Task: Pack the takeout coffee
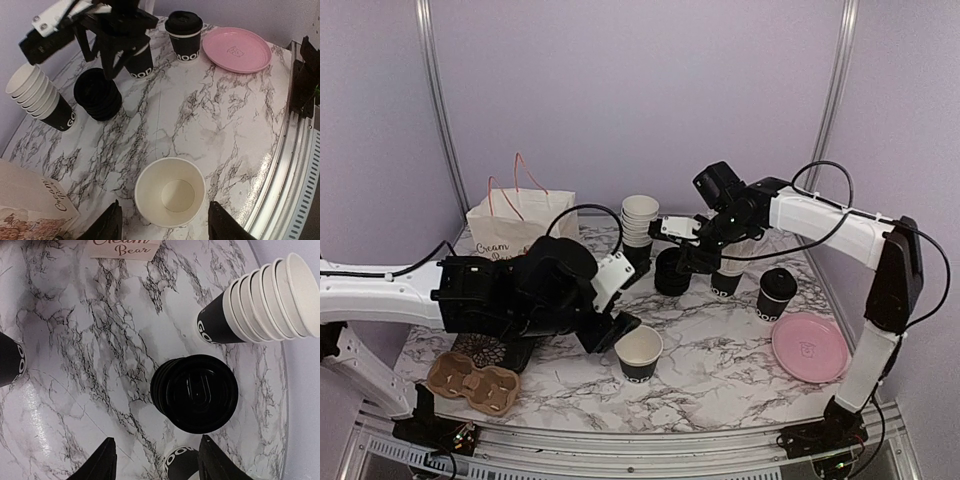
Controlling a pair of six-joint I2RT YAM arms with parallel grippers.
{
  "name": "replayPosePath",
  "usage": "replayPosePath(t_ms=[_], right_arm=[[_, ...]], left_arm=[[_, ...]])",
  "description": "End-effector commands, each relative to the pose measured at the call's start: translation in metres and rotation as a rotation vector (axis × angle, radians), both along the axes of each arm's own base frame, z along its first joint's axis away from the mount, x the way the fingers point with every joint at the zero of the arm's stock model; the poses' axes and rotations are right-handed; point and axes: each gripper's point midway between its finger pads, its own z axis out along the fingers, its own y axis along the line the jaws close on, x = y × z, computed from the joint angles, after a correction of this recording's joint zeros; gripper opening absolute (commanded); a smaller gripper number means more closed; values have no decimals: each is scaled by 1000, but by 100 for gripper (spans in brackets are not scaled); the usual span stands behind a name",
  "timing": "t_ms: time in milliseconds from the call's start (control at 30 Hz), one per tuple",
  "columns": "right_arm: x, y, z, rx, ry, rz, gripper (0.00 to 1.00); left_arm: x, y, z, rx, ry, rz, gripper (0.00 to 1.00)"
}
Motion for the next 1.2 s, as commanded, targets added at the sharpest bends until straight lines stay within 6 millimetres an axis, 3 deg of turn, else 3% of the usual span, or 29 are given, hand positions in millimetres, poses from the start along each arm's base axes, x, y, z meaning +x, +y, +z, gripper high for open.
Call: replayPosePath(t_ms=[0, 133, 300, 667, 1167], right_arm=[[13, 3, -17, -122, 0, 20, 51], [24, 5, -34, -203, 8, 52, 50], [43, 2, -47, -305, -41, 57, 51], [50, -2, -69, -409, -52, 95, 52], [54, 1, -77, -435, -56, 113, 40]], left_arm=[[25, 38, 30, -102, -8, 144, 62], [37, 58, 39, -149, -10, 198, 67], [51, 79, 33, -168, -10, 252, 69], [52, 87, 18, -166, -6, 259, 70], [53, 89, 8, -158, 0, 271, 72]])
